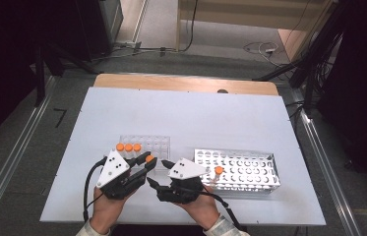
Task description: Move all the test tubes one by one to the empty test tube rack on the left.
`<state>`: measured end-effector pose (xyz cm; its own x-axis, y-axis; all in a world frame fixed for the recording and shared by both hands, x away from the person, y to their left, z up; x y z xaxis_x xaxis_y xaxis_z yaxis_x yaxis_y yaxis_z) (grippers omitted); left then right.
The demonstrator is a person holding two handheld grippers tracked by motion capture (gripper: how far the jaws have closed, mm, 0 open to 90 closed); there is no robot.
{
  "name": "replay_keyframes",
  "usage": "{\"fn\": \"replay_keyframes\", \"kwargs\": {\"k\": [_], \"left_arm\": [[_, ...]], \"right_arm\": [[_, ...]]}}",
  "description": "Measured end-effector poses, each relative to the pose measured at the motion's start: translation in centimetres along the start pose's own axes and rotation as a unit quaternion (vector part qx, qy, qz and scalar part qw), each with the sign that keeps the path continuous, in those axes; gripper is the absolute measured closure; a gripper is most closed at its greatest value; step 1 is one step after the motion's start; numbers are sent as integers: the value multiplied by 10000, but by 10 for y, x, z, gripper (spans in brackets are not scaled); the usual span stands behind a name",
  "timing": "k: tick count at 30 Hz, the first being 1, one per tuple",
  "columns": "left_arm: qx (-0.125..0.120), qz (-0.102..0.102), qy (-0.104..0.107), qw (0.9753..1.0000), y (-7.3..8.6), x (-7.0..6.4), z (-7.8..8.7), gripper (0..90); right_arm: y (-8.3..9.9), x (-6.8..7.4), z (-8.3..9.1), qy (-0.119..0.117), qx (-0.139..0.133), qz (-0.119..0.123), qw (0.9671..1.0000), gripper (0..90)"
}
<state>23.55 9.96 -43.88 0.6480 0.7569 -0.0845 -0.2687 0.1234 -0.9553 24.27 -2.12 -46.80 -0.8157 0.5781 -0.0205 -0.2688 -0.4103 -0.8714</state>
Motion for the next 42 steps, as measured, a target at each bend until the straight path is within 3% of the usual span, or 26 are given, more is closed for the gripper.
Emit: {"fn": "replay_keyframes", "kwargs": {"k": [11, 19, 33, 42], "left_arm": [[-53, 126, 57, 9999, -10, 2, 0, 699], [-89, 145, 10, 9999, -21, 7, -4, 699], [-182, 150, -483, 9986, -35, 33, -7, 699], [-141, 117, -669, 9976, -31, 42, -15, 699]], "right_arm": [[13, 2, 48, -127, -163, -18, 9998, 298], [26, -3, 72, -37, -163, -44, 9999, 297], [44, -23, 88, 241, -103, -249, 9993, 297], [45, -25, 90, 279, -125, -269, 9992, 298]]}}
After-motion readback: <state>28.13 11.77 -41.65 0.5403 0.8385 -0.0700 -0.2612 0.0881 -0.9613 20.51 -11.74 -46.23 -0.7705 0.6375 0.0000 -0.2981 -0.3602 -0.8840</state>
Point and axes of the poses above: each handheld gripper's, and its own axes: z roughly backward along the jaws, y roughly out of its underside, x roughly to its left, the point moved 6 cm from there along -z, roughly forward along the jaws, and after that the axes turned 4 degrees about y, right-handed, at the moved point
